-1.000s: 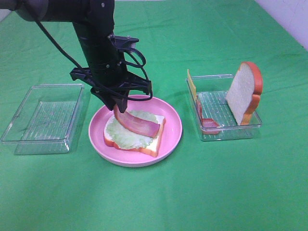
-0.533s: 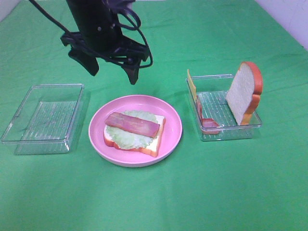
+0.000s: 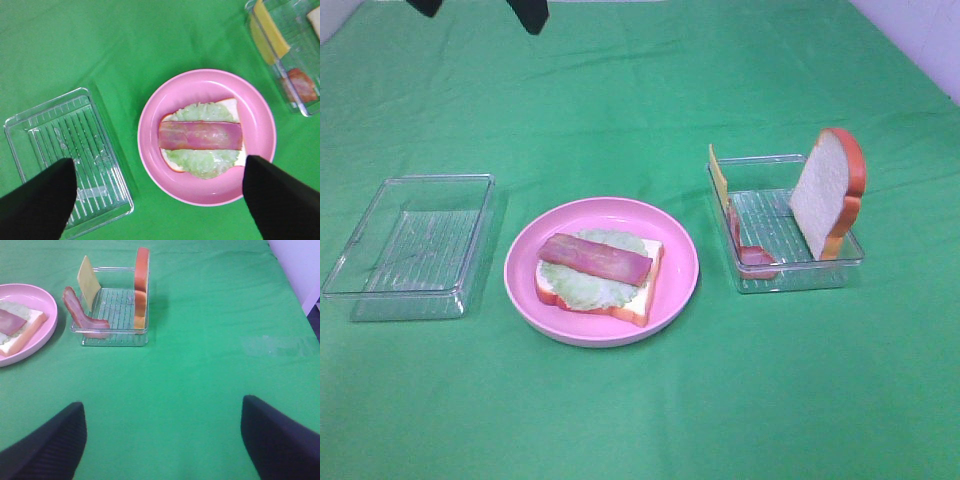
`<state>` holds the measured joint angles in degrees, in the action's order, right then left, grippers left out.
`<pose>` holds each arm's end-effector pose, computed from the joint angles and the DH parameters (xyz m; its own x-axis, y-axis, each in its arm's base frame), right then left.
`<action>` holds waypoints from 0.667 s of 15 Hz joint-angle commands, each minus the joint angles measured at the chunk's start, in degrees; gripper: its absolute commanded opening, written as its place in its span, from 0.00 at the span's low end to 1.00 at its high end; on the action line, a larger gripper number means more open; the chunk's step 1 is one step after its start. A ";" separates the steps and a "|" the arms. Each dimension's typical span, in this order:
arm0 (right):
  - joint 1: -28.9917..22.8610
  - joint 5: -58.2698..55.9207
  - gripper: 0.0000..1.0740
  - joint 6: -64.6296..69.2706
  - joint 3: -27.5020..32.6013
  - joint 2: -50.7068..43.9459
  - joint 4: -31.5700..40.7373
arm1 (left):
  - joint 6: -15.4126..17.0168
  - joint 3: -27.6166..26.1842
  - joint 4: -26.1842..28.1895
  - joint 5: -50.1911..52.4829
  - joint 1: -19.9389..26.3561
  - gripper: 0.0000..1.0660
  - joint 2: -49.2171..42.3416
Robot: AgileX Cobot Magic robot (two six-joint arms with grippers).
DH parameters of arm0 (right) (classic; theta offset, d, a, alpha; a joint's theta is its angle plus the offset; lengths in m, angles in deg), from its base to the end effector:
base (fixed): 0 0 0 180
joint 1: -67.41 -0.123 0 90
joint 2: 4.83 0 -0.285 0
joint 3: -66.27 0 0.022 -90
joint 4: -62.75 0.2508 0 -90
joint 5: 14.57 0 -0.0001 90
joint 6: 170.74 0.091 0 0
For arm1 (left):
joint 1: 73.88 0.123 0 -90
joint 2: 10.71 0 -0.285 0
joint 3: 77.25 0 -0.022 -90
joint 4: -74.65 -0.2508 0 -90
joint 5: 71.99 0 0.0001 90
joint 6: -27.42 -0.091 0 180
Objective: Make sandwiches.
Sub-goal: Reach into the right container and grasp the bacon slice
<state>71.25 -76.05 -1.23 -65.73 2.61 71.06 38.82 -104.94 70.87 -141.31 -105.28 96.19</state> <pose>-0.0071 0.0121 0.2797 -0.4396 -0.0830 -0.8943 -0.0972 0.9943 -0.0445 0.3209 -0.1893 0.3868 -0.8025 0.2855 -0.5238 0.3578 0.9330 -0.0396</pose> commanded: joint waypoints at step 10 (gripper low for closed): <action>0.40 0.46 0.74 -0.34 0.17 -0.86 0.06 | -0.29 35.64 0.74 -3.21 -0.11 0.80 -43.49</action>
<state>71.25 -76.05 -1.23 -65.73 2.61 71.06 38.65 -69.70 71.84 -141.60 -105.28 53.74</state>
